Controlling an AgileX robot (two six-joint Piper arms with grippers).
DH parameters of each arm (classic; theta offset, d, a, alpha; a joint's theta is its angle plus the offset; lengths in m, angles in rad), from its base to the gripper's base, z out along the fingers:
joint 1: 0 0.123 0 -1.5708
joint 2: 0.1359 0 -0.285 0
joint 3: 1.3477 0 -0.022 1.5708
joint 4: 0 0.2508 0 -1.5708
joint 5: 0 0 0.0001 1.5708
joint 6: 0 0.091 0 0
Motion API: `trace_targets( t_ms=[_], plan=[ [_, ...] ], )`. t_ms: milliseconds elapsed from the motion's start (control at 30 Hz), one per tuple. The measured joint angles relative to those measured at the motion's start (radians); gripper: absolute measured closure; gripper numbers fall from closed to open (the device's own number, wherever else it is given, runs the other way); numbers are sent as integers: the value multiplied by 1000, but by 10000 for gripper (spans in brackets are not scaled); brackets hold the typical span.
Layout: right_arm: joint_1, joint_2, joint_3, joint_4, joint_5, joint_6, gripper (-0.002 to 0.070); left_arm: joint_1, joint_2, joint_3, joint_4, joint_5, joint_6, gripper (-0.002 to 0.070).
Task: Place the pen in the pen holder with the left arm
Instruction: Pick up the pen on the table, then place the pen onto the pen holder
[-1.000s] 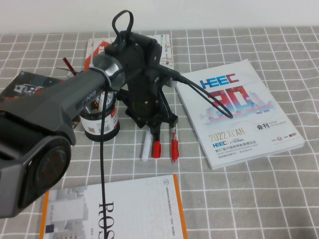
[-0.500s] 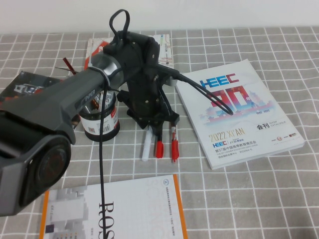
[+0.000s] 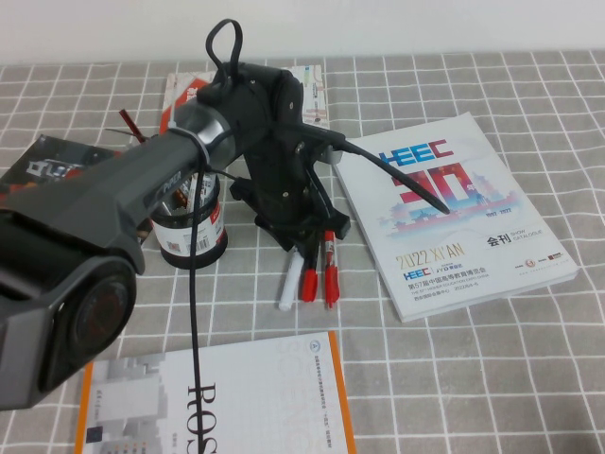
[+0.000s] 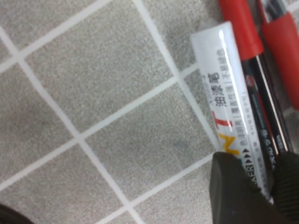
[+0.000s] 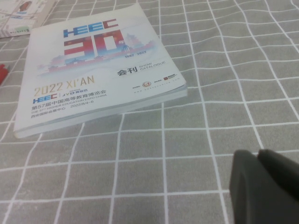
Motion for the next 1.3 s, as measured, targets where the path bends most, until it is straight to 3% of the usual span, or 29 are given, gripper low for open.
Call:
trace_targets(
  t_ms=[500, 533, 867, 1167, 1300],
  plan=[
    [0, 0, 0, -3, 0, 0, 692, -2, 12, 0, -12, -9, 33, 524],
    [0, 0, 0, -4, 0, 0, 692, -2, 12, 0, -12, -9, 60, 568],
    [0, 0, 0, -27, 0, 0, 692, -2, -2, 5, -19, -5, 66, 568],
    [0, 0, 0, -29, 0, 0, 692, -19, -182, -3, -46, 1, 66, 568],
    [0, 0, 0, -29, 0, 0, 692, -64, -271, -3, -8, -37, 66, 568]
  ],
)
